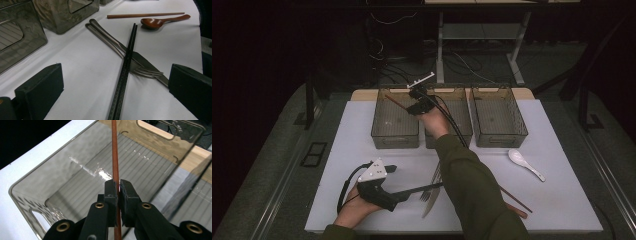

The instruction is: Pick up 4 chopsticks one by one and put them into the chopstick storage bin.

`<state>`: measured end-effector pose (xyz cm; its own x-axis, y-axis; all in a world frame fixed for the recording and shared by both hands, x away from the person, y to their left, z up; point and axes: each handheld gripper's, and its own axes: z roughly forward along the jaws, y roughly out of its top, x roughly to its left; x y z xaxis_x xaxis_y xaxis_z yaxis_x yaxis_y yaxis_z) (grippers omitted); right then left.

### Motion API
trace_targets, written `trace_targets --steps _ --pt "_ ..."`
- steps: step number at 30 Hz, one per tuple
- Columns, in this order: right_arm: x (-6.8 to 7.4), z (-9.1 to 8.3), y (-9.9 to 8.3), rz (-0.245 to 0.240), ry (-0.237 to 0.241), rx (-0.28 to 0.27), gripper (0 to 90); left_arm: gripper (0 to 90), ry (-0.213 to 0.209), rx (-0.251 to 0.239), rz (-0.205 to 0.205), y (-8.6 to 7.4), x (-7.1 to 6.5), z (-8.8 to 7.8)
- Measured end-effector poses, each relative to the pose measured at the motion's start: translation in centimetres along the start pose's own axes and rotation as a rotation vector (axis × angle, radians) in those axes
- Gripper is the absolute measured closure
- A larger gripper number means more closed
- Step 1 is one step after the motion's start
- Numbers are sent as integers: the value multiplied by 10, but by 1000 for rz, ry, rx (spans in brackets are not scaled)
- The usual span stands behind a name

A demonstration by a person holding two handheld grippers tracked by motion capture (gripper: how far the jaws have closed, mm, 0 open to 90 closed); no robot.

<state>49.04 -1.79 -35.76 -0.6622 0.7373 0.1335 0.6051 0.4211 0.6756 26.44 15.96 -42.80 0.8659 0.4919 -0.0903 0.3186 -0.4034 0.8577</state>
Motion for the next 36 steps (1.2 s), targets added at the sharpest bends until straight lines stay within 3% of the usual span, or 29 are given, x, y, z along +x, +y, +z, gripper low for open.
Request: trace_targets --steps 8,11,14,16,26,32,36 --pt "10 13 6 -8 -8 34 826 0 -7 12 11 1 -2 3" --pt "11 16 6 -5 -6 30 732 0 -8 13 12 1 -2 4" --pt "11 16 6 -16 -12 24 711 0 -11 11 18 1 -2 4" --pt "10 14 6 -25 8 31 675 0 -15 9 23 1 -2 5" --pt "9 -15 3 -59 83 -56 497 0 -5 2 23 2 -3 3" --pt "5 -37 -3 -75 116 -101 449 0 0 1 13 2 -3 3" --pt "6 -53 -8 -112 126 -126 420 0 5 4 12 2 -3 3"
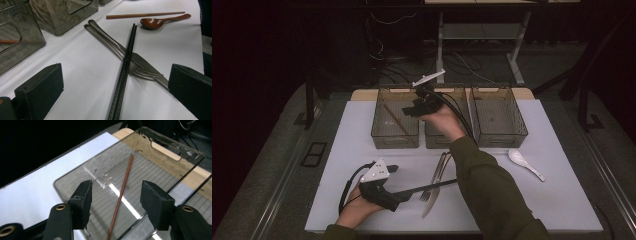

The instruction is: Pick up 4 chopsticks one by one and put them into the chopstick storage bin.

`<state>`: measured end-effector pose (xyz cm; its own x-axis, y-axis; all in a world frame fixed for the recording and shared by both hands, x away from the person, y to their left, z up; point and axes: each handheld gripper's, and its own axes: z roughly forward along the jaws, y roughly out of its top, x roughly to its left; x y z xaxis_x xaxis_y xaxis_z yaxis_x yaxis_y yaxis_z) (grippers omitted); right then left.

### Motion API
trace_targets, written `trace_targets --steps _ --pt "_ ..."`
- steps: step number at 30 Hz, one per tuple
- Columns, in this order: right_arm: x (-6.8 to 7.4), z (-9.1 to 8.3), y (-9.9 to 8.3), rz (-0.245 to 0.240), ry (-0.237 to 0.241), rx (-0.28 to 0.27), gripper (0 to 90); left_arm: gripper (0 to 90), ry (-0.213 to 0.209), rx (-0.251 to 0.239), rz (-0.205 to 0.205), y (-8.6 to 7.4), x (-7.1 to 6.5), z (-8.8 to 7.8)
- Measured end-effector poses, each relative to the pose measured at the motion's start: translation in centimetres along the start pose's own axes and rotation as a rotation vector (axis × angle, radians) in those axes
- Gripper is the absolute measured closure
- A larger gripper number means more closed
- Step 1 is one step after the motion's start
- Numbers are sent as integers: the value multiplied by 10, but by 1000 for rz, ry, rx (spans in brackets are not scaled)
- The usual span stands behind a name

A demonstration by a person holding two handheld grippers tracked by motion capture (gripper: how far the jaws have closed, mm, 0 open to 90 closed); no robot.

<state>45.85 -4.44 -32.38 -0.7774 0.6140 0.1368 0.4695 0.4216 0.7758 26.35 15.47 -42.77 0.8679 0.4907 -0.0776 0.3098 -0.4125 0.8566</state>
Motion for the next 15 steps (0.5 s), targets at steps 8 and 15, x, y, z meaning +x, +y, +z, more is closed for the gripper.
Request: trace_targets --steps 8,15 --pt "3 -32 -13 -52 11 -25 395 0 11 2 -1 -1 1 0" --pt "-2 -57 -28 -70 12 -47 379 0 5 20 6 -2 0 1"
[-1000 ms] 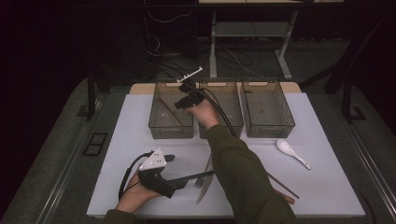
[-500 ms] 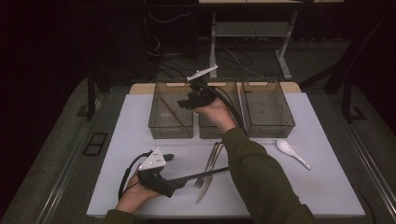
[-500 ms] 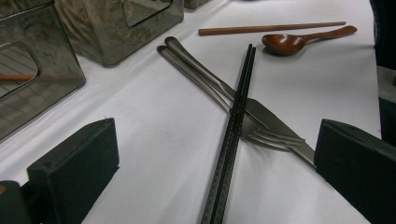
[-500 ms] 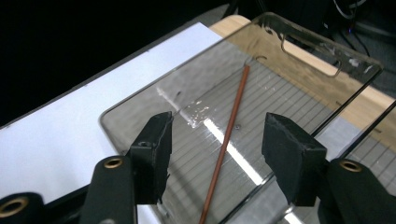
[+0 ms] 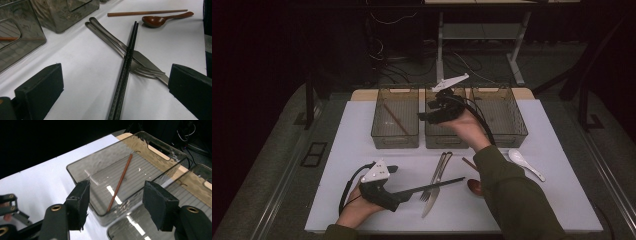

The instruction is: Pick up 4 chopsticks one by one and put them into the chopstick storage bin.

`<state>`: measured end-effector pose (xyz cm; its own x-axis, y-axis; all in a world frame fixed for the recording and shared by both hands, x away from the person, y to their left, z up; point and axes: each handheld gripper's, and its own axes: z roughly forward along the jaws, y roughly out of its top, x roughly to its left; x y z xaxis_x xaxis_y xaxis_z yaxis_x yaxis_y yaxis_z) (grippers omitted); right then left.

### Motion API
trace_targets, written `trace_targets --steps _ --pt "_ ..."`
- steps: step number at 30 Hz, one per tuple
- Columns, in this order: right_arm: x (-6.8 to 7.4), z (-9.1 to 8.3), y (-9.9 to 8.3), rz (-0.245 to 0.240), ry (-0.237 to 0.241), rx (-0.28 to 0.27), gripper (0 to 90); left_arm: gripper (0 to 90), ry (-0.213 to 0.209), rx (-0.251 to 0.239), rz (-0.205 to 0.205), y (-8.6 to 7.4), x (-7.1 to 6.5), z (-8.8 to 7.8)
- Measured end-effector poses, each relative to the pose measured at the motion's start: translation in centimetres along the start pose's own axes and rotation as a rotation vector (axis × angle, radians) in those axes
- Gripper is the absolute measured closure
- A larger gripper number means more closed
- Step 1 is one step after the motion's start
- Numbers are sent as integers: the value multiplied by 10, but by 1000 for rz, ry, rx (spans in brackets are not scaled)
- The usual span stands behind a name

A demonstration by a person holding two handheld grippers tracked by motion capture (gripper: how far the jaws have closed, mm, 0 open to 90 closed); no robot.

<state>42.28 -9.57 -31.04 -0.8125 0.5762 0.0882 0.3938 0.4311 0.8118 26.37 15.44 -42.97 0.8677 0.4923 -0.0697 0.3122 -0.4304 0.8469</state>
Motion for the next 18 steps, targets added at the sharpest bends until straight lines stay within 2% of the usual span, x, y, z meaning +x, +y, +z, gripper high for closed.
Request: trace_targets --steps 5,10,16,18 --pt "-1 -12 -16 -10 3 7 359 0 -8 -1 -2 0 -1 1" --pt "-3 -26 -34 -27 -19 24 352 0 -8 5 -4 -1 -1 1" --pt "-7 -51 -55 3 -5 13 344 0 -4 8 -6 -1 0 1" --pt "-7 -60 -64 -1 -8 16 343 0 -3 6 -6 -1 0 1"
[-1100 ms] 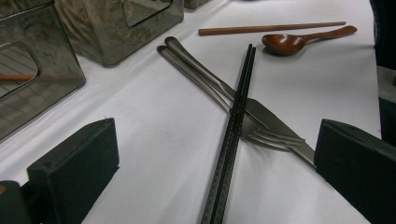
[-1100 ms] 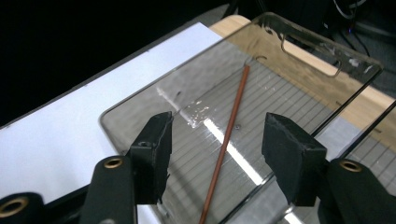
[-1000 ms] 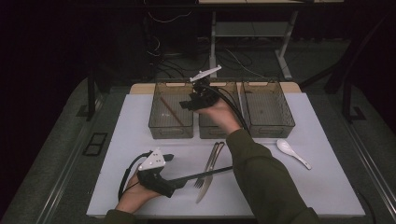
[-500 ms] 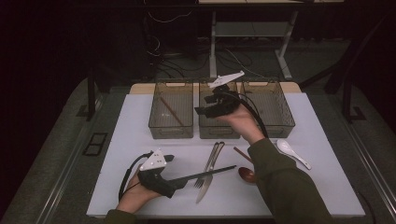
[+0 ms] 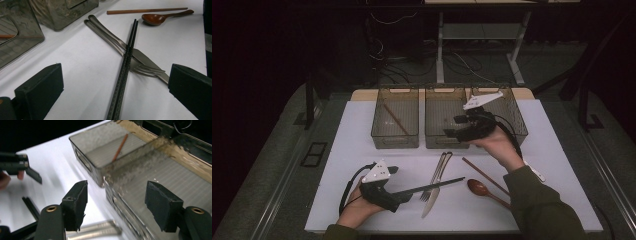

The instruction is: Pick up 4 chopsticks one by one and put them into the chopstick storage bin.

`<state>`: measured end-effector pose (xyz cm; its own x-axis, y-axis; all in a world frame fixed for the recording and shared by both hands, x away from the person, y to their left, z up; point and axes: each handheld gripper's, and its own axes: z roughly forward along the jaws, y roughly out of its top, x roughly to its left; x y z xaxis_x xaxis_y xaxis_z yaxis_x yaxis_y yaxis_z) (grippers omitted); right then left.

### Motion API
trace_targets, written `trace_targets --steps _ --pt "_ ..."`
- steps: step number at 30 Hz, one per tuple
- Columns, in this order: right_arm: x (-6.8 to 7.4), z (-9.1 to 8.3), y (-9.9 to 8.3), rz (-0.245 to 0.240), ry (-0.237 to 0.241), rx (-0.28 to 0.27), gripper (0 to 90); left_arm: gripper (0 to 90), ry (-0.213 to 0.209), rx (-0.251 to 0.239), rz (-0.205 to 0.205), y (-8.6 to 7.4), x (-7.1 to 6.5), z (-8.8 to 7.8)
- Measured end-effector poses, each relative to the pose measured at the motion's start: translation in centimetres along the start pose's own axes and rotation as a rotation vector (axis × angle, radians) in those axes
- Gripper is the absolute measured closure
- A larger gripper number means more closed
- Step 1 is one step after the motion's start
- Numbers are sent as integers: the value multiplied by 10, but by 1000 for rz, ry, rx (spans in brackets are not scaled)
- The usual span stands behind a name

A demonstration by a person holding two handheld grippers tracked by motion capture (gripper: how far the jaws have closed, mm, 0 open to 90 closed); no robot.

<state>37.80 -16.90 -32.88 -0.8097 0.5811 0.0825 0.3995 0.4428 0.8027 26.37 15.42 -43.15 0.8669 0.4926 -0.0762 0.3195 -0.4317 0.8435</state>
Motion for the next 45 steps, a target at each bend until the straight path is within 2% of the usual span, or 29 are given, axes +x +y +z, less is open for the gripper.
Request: trace_targets --steps 4,9,21,30,35,43,45 --pt "-2 -15 -19 7 -19 9 345 0 3 4 3 0 0 0" --pt "-4 -29 -42 40 -21 9 343 0 4 8 5 0 1 0" --pt "-11 -47 -89 85 -12 2 331 0 5 14 2 -1 0 1" --pt "-7 -60 -106 77 -14 9 330 0 4 13 4 -2 1 -1" --pt "-3 -65 -115 88 -12 26 350 0 5 12 6 -2 1 -1" --pt "1 -72 -132 83 -11 97 385 0 6 14 7 -1 1 -1" --pt "3 -73 -134 67 -22 115 401 0 6 13 8 -1 1 -1"
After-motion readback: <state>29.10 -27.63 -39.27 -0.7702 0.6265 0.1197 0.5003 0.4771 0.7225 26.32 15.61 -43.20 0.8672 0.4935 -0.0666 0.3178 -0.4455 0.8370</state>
